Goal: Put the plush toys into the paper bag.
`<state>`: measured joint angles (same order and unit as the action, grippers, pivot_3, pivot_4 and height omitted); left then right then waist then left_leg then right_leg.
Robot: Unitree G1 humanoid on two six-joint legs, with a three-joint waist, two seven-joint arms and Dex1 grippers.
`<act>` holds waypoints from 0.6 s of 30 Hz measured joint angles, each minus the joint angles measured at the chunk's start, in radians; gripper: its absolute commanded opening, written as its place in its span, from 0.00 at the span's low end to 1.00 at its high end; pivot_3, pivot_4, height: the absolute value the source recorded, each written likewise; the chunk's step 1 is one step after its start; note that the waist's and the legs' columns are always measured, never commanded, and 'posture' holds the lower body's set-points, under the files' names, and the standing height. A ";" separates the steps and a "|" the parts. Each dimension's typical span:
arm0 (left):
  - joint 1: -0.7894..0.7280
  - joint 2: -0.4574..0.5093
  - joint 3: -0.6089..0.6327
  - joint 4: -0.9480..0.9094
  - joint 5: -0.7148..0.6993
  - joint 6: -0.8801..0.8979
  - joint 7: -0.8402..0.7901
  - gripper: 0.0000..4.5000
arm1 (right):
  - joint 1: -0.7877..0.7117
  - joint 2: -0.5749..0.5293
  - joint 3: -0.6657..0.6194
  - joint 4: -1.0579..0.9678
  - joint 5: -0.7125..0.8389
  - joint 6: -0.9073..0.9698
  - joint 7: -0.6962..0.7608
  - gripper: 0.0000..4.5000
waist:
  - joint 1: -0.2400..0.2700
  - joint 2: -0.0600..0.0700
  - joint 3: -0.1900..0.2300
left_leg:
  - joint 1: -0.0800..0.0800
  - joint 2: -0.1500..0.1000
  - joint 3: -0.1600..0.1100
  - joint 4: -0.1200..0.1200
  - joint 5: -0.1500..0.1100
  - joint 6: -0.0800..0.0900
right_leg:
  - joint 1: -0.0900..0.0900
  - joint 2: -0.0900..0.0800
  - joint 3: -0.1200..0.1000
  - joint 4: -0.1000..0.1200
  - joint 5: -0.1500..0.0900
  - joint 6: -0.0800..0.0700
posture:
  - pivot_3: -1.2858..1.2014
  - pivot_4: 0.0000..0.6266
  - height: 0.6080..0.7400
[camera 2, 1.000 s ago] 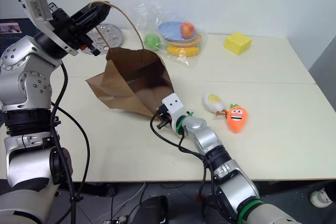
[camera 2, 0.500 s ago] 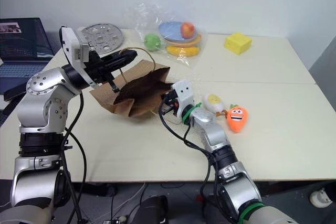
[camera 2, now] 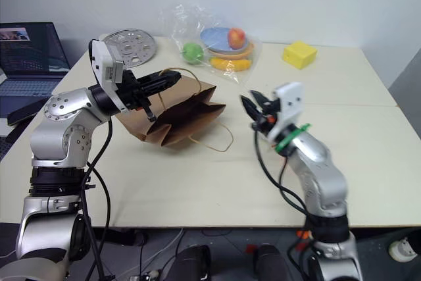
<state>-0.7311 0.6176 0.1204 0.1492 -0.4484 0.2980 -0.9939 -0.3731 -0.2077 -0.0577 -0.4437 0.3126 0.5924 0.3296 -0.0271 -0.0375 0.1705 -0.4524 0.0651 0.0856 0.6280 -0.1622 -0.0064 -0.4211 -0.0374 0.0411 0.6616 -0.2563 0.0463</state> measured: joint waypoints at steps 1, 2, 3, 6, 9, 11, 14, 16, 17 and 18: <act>-0.001 0.001 0.001 0.001 0.000 0.000 -0.001 0.00 | 0.039 -0.022 -0.012 -0.032 -0.011 0.023 -0.019 0.61 | 0.000 0.000 0.000 | 0.000 0.000 0.000 0.000 0.000 0.000 | 0.000 0.000 0.000 0.000 0.000 0.000 | 0.52 0.24 1.00; -0.003 0.001 -0.001 0.002 0.000 0.001 -0.002 0.00 | 0.095 -0.047 -0.023 -0.075 -0.022 0.056 -0.039 0.69 | 0.000 0.000 0.000 | 0.000 0.000 0.000 -0.001 0.000 0.000 | 0.000 0.000 0.000 0.000 0.000 0.001 | 0.52 0.24 1.00; -0.004 0.000 -0.002 0.002 0.000 0.002 -0.003 0.00 | 0.150 -0.063 -0.030 -0.114 -0.028 0.082 -0.055 0.77 | 0.001 0.000 0.000 | 0.000 0.000 0.000 -0.001 0.000 0.000 | 0.000 0.000 0.000 0.000 -0.001 0.002 | 0.52 0.24 1.00; -0.010 0.000 -0.005 0.009 0.000 0.003 -0.006 0.00 | 0.279 -0.071 -0.051 -0.168 -0.038 0.161 -0.105 0.99 | -0.001 0.000 0.000 | 0.000 0.000 0.000 -0.001 0.000 0.000 | 0.000 0.000 0.000 0.001 -0.002 0.003 | 0.52 0.24 1.00; -0.025 -0.005 -0.012 0.013 0.000 0.003 -0.015 0.00 | 0.306 -0.077 -0.072 -0.193 -0.059 0.204 -0.150 0.99 | -0.007 0.000 0.000 | 0.001 0.000 -0.001 0.000 0.000 0.000 | 0.000 0.000 0.001 0.000 -0.002 0.002 | 0.52 0.24 1.00; -0.029 -0.005 -0.013 0.014 0.000 0.003 -0.020 0.00 | 0.308 -0.072 -0.074 -0.193 -0.070 0.237 -0.182 0.99 | -0.006 0.000 0.000 | 0.002 0.000 -0.001 0.000 0.000 0.000 | 0.001 0.000 0.001 0.000 -0.001 0.001 | 0.52 0.24 1.00; -0.029 -0.005 -0.015 0.017 0.001 0.004 -0.021 0.00 | 0.310 -0.043 -0.061 -0.183 -0.085 0.274 -0.216 0.99 | -0.005 0.000 0.000 | 0.001 0.000 -0.001 0.000 0.000 0.000 | 0.001 0.000 0.001 0.000 0.000 0.000 | 0.52 0.24 1.00; -0.029 -0.005 -0.016 0.017 0.002 0.004 -0.021 0.00 | 0.324 -0.038 -0.035 -0.172 -0.094 0.281 -0.222 0.99 | -0.004 0.000 0.000 | 0.001 0.000 -0.001 0.000 0.000 0.000 | 0.001 0.000 0.001 -0.001 0.000 0.000 | 0.52 0.24 1.00; -0.028 -0.005 -0.016 0.017 0.003 0.004 -0.021 0.00 | 0.331 -0.038 -0.023 -0.164 -0.095 0.286 -0.221 0.99 | -0.004 0.000 0.000 | 0.001 -0.001 -0.001 0.001 0.000 0.000 | 0.001 0.000 0.001 -0.001 0.000 0.000 | 0.52 0.24 1.00; -0.028 -0.005 -0.016 0.017 0.004 0.004 -0.021 0.00 | 0.339 -0.036 -0.018 -0.157 -0.095 0.289 -0.221 0.99 | -0.004 0.000 0.000 | 0.001 -0.001 0.000 0.001 0.000 0.000 | 0.001 0.000 0.001 -0.001 -0.001 0.000 | 0.52 0.24 1.00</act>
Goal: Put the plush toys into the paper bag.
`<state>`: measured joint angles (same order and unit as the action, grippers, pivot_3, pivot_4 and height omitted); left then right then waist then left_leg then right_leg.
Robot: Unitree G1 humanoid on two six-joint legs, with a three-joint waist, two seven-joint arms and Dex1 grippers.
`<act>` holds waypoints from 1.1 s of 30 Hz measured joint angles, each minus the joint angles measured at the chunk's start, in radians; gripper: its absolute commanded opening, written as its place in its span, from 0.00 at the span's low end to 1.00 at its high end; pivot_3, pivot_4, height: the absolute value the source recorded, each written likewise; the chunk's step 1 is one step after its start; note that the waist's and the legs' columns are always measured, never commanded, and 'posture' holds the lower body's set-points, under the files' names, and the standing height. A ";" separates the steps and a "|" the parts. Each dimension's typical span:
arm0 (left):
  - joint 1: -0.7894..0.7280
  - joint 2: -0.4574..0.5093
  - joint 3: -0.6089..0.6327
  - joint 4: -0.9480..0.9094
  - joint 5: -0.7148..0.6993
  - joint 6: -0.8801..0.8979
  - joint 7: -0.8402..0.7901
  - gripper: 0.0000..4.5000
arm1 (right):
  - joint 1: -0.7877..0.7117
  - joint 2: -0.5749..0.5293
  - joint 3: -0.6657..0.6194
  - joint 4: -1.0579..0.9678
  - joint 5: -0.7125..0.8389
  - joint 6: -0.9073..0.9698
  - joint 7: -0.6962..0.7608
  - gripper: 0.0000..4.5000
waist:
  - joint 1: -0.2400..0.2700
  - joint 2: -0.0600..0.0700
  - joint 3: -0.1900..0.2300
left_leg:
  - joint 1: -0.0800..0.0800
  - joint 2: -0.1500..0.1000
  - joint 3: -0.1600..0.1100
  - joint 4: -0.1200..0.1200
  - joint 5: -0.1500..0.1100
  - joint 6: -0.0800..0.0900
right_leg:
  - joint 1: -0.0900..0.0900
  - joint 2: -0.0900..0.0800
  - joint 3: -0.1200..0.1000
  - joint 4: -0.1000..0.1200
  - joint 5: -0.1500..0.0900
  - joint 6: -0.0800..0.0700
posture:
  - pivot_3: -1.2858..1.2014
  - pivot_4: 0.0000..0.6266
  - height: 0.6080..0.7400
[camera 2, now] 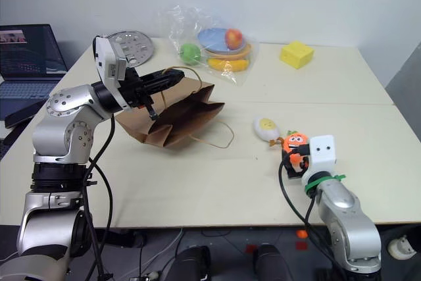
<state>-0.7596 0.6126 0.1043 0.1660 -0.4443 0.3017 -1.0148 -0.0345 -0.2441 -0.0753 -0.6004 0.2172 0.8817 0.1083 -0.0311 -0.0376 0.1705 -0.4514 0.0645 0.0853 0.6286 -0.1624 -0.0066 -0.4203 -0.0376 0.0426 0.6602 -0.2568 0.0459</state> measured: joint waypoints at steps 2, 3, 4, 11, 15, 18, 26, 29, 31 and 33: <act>0.000 0.002 0.000 0.000 0.000 0.000 0.000 0.00 | 0.013 0.003 0.000 0.021 -0.004 -0.001 -0.001 0.99 | 0.001 0.000 0.000 | -0.001 0.000 0.000 0.000 0.000 0.000 | 0.000 0.000 0.000 -0.001 0.000 0.000 | 0.52 0.24 1.00; 0.001 0.004 0.000 0.000 0.000 0.001 0.000 0.00 | 0.013 0.000 -0.001 0.034 -0.009 -0.003 -0.001 0.99 | 0.001 0.000 0.000 | -0.001 0.000 0.000 0.000 0.000 0.000 | 0.000 0.000 0.000 -0.002 0.000 0.000 | 0.52 0.24 1.00; 0.001 0.006 0.000 0.000 0.000 0.001 0.000 0.00 | 0.013 -0.003 -0.002 0.043 -0.013 -0.005 -0.001 0.99 | 0.001 0.000 0.000 | -0.001 0.000 0.001 0.000 0.000 0.000 | 0.000 0.000 0.000 -0.002 0.000 0.000 | 0.52 0.24 1.00; 0.007 0.010 0.000 -0.008 0.000 0.004 0.001 0.00 | 0.014 -0.036 -0.007 0.099 -0.044 -0.074 0.015 0.47 | 0.001 0.000 0.000 | -0.001 0.000 0.000 0.000 0.000 0.000 | 0.000 0.001 0.000 -0.001 0.000 0.001 | 0.52 0.24 1.00; 0.008 0.011 0.000 -0.008 0.000 0.003 0.002 0.00 | 0.022 -0.046 -0.004 0.123 -0.061 -0.113 0.022 0.14 | 0.001 0.000 0.000 | -0.001 0.000 0.000 0.000 0.000 0.000 | 0.000 0.000 0.000 -0.001 0.000 0.001 | 0.52 0.24 1.00; 0.008 0.012 0.000 -0.008 0.001 0.002 0.001 0.00 | 0.023 -0.074 -0.008 0.126 -0.062 -0.141 0.041 0.01 | 0.001 0.000 0.000 | -0.001 0.000 0.000 0.000 0.000 0.000 | 0.000 0.000 0.000 -0.001 0.000 0.001 | 0.52 0.24 1.00; 0.008 0.012 -0.001 0.006 0.003 -0.003 -0.001 0.00 | -0.038 -0.322 -0.185 0.040 0.199 -0.129 0.366 0.01 | 0.000 0.000 0.001 | 0.000 0.000 0.000 0.001 0.000 0.000 | 0.001 0.001 0.001 -0.001 0.001 0.003 | 0.52 0.24 1.00; 0.004 0.011 -0.008 0.012 0.005 -0.005 -0.004 0.00 | -0.120 -0.411 -0.205 -0.023 0.311 -0.096 0.465 0.01 | 0.000 -0.002 0.000 | 0.001 0.001 -0.003 0.000 0.000 0.000 | 0.002 0.003 -0.001 -0.001 0.000 0.002 | 0.52 0.24 1.00; -0.003 0.008 -0.011 0.018 0.006 -0.006 -0.007 0.00 | -0.168 -0.426 -0.155 -0.017 0.331 -0.071 0.493 0.01 | 0.001 -0.002 0.000 | 0.001 0.001 -0.003 0.000 0.000 0.000 | 0.001 0.003 -0.001 -0.001 0.000 0.001 | 0.52 0.24 1.00; -0.012 0.003 -0.014 0.031 0.007 -0.008 -0.013 0.00 | -0.241 -0.410 -0.075 0.005 0.342 -0.049 0.499 0.01 | 0.000 -0.001 0.000 | 0.001 0.000 -0.002 0.000 0.000 0.000 | 0.001 0.002 0.000 -0.001 0.000 0.001 | 0.52 0.24 1.00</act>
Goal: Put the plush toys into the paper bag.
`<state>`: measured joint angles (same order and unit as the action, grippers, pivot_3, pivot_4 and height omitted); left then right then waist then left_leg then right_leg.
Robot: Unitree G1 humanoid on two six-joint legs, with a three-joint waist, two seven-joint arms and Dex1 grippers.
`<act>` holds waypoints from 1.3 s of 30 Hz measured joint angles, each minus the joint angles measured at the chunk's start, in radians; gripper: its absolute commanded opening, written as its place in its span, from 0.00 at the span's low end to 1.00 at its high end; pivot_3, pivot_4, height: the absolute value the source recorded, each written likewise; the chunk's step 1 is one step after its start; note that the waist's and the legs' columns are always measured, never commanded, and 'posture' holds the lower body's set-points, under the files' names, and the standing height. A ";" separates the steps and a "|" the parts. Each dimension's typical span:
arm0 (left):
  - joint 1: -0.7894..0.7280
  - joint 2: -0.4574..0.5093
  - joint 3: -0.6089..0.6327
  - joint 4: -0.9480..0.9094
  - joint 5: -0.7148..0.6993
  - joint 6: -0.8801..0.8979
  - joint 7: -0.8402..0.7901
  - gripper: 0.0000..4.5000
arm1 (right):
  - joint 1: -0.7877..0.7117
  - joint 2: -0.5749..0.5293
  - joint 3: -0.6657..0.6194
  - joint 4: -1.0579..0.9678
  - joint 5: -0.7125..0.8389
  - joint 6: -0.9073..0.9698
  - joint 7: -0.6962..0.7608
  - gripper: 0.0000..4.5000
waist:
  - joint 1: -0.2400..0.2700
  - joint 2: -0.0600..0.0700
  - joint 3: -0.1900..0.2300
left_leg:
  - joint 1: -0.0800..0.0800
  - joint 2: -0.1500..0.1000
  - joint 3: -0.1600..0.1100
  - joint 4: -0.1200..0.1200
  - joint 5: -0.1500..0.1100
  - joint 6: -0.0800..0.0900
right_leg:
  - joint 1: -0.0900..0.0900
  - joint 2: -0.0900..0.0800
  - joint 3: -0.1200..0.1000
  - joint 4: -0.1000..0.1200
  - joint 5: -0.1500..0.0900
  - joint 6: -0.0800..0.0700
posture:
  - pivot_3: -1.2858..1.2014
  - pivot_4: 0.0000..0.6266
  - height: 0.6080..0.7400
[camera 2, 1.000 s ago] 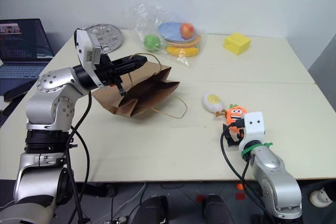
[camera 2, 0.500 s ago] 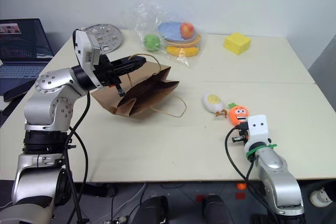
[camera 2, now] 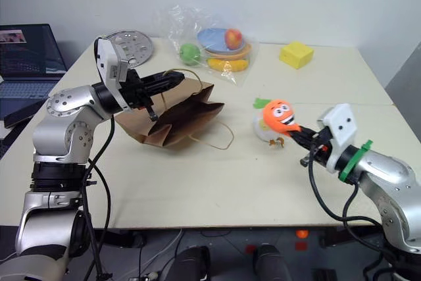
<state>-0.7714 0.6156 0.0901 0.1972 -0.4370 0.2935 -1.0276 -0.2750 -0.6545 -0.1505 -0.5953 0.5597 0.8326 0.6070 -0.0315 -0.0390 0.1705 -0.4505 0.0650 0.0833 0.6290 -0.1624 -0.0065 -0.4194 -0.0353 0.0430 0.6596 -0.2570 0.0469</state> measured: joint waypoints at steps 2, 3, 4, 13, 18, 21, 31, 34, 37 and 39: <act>-0.015 -0.014 -0.009 0.011 0.001 -0.001 -0.006 0.00 | -0.114 0.061 0.111 0.056 -0.028 0.003 -0.006 0.01 | -0.004 0.000 0.000 | 0.000 0.000 0.001 0.001 0.000 0.000 | 0.000 0.000 0.001 0.000 0.001 0.000 | 0.52 0.24 1.00; -0.024 -0.022 -0.014 0.012 0.002 -0.003 -0.008 0.00 | -0.163 0.096 0.173 0.085 -0.044 0.001 -0.011 0.01 | -0.003 0.000 0.000 | -0.001 0.000 0.001 0.001 0.000 0.000 | -0.001 0.000 0.001 0.000 0.001 0.000 | 0.52 0.24 1.00; -0.030 -0.029 -0.018 0.011 0.002 -0.004 -0.008 0.00 | -0.192 0.127 0.216 0.106 -0.058 -0.001 -0.021 0.01 | -0.001 0.000 0.000 | -0.001 0.000 0.000 0.000 0.000 0.000 | -0.001 0.000 0.001 0.000 0.001 0.000 | 0.52 0.24 1.00; -0.025 -0.029 -0.015 0.000 0.005 0.001 -0.008 0.00 | -0.383 0.335 0.411 0.352 -0.191 -0.016 -0.106 0.01 | 0.006 0.000 0.000 | -0.004 -0.001 0.000 0.000 -0.001 0.000 | -0.002 0.000 -0.001 0.001 0.002 0.004 | 0.52 0.24 1.00; -0.017 -0.028 -0.014 -0.022 0.003 0.008 -0.008 0.00 | -0.460 0.399 0.462 0.518 -0.264 -0.040 -0.104 0.01 | 0.002 0.000 0.000 | -0.003 0.000 0.000 0.000 0.000 0.000 | -0.002 0.000 -0.001 0.002 0.002 0.004 | 0.52 0.24 1.00; -0.014 -0.028 -0.013 -0.036 0.000 0.014 -0.010 0.00 | -0.509 0.436 0.478 0.592 -0.295 -0.066 -0.094 0.01 | 0.002 0.000 0.000 | -0.003 0.000 0.000 0.001 0.000 0.000 | -0.002 0.000 -0.001 0.003 0.002 0.004 | 0.52 0.24 1.00; 0.023 -0.052 -0.018 -0.076 -0.026 0.045 -0.028 0.00 | -0.625 0.677 0.488 0.894 -0.348 -0.174 -0.093 0.01 | 0.001 0.000 0.000 | -0.003 0.000 0.000 0.000 0.000 0.000 | -0.002 0.001 -0.002 0.004 0.002 0.004 | 0.52 0.24 1.00; 0.032 -0.052 -0.019 -0.081 -0.032 0.049 -0.037 0.00 | -0.627 0.735 0.485 0.995 -0.380 -0.234 -0.119 0.01 | 0.001 0.000 0.000 | -0.003 0.000 0.000 0.000 0.000 0.000 | -0.002 0.001 -0.001 0.004 0.002 0.004 | 0.52 0.24 1.00; 0.031 -0.054 -0.020 -0.083 -0.035 0.050 -0.049 0.00 | -0.627 0.785 0.485 1.069 -0.406 -0.297 -0.147 0.13 | -0.001 0.000 0.000 | -0.003 0.000 0.000 0.000 0.000 0.000 | -0.003 0.001 -0.001 0.004 0.002 0.004 | 0.52 0.24 1.00; 0.030 -0.057 -0.022 -0.083 -0.035 0.050 -0.054 0.00 | -0.627 0.785 0.477 1.082 -0.423 -0.346 -0.160 0.26 | 0.002 0.000 0.000 | -0.003 0.000 -0.001 0.000 0.000 0.000 | -0.002 0.001 -0.002 0.004 0.002 0.004 | 0.52 0.24 1.00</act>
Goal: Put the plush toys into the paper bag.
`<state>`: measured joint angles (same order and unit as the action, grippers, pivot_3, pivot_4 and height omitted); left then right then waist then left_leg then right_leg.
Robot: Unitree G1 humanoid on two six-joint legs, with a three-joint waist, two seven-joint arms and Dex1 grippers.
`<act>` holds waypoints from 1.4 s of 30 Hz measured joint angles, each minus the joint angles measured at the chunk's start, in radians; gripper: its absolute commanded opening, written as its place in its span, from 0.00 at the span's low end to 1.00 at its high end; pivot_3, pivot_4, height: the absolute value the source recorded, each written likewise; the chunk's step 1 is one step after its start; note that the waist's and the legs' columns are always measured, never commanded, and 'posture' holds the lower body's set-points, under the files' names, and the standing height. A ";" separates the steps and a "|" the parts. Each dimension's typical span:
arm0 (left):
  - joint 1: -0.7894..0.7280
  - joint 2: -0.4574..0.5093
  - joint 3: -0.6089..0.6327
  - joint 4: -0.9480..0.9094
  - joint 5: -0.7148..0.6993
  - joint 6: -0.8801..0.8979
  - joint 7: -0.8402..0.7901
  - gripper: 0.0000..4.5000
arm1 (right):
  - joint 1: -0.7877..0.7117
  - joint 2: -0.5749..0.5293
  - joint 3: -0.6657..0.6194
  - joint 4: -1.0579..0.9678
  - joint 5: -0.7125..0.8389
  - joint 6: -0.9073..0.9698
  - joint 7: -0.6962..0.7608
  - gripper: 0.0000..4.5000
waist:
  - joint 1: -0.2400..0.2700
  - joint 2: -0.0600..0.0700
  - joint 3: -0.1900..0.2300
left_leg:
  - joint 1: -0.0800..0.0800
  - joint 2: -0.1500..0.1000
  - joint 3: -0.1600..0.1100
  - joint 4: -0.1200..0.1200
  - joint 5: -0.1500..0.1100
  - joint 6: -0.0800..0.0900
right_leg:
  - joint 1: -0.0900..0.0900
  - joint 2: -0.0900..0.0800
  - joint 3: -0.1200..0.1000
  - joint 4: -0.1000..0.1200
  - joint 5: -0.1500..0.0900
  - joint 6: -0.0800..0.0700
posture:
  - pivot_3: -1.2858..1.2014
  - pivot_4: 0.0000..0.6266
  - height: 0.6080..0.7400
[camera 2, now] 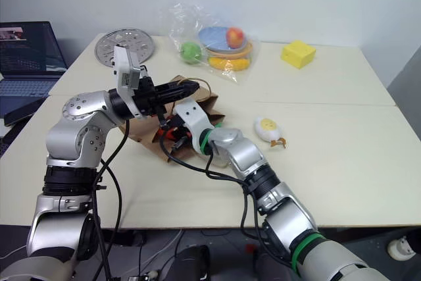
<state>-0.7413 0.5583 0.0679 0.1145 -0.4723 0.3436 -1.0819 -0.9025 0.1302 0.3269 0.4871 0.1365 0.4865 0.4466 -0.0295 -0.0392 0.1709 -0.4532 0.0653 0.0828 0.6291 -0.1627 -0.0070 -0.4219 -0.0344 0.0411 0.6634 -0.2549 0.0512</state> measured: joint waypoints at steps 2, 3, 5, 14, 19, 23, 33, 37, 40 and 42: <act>-0.006 0.000 0.001 0.001 -0.002 0.000 -0.001 0.00 | 0.000 -0.002 -0.020 0.001 -0.002 -0.028 -0.004 0.44 | -0.001 0.000 0.000 | 0.000 0.000 0.000 0.000 0.000 0.000 | 0.000 0.000 0.000 0.000 0.000 0.000 | 0.52 0.24 1.00; -0.012 0.000 0.001 0.002 -0.002 0.000 -0.002 0.00 | 0.000 -0.004 -0.027 0.000 -0.004 -0.039 -0.004 0.52 | -0.001 0.000 0.000 | 0.000 0.000 0.000 0.000 0.000 0.000 | 0.000 0.000 0.000 0.000 0.000 0.000 | 0.52 0.24 1.00; -0.025 -0.002 0.000 0.004 -0.003 -0.001 -0.002 0.00 | 0.004 -0.027 -0.032 -0.019 -0.013 -0.056 -0.002 0.68 | -0.001 0.000 0.000 | 0.000 0.000 0.000 0.000 0.000 0.000 | 0.000 0.000 0.000 0.000 0.000 0.000 | 0.52 0.24 1.00; -0.031 -0.002 0.001 0.018 -0.001 -0.003 0.002 0.00 | 0.150 -0.176 -0.072 -0.417 0.005 0.026 0.041 0.99 | -0.002 0.000 0.000 | 0.000 0.000 0.000 -0.001 0.000 0.000 | 0.000 0.000 0.000 0.000 0.000 0.000 | 0.52 0.24 1.00; -0.026 0.009 0.006 0.017 0.000 -0.003 0.003 0.00 | 0.332 -0.294 -0.113 -0.730 0.075 0.180 0.063 0.99 | 0.002 0.000 0.000 | 0.000 0.000 0.000 -0.001 0.000 0.000 | 0.000 0.000 0.000 -0.001 0.000 0.000 | 0.52 0.24 1.00; -0.021 0.027 0.015 0.017 0.002 -0.004 0.003 0.00 | 0.459 -0.399 -0.211 -0.875 0.063 0.267 -0.004 0.99 | 0.003 0.000 0.000 | 0.000 -0.001 0.001 -0.001 0.000 0.000 | 0.000 -0.002 0.001 -0.002 -0.002 -0.004 | 0.52 0.24 1.00; -0.040 0.019 0.012 0.057 0.020 -0.015 0.003 0.00 | 0.534 -0.379 -0.278 -0.744 -0.040 0.247 -0.194 0.99 | -0.003 0.000 0.000 | 0.002 -0.001 0.001 0.000 0.000 0.000 | 0.001 -0.001 0.001 -0.001 -0.002 -0.004 | 0.52 0.24 1.00; -0.058 0.015 0.007 0.059 0.023 -0.020 0.002 0.00 | 0.532 -0.364 -0.274 -0.638 -0.037 0.202 -0.188 0.99 | -0.002 0.000 0.000 | 0.001 -0.001 0.002 -0.001 0.000 0.000 | 0.001 -0.001 0.002 -0.002 -0.002 -0.001 | 0.52 0.24 1.00; -0.058 0.016 0.007 0.060 0.025 -0.020 0.002 0.00 | 0.532 -0.383 -0.277 -0.599 -0.037 0.161 -0.177 0.96 | 0.000 0.000 0.000 | 0.000 -0.001 0.001 -0.001 0.000 0.000 | 0.001 -0.001 0.001 -0.002 -0.002 -0.001 | 0.52 0.24 1.00; -0.058 0.016 0.007 0.060 0.026 -0.020 0.002 0.00 | 0.532 -0.390 -0.283 -0.597 -0.035 0.152 -0.163 0.87 | 0.000 0.000 0.000 | 0.000 -0.001 0.001 -0.001 0.000 0.000 | 0.001 -0.001 0.001 -0.002 -0.002 0.000 | 0.52 0.24 1.00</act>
<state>-0.7989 0.5742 0.0751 0.1746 -0.4464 0.3236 -1.0797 -0.3701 -0.2599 0.0439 -0.1094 0.1019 0.6389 0.2834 -0.0298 -0.0395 0.1710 -0.4527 0.0641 0.0836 0.6281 -0.1629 -0.0070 -0.4213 -0.0355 0.0422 0.6617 -0.2572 0.0508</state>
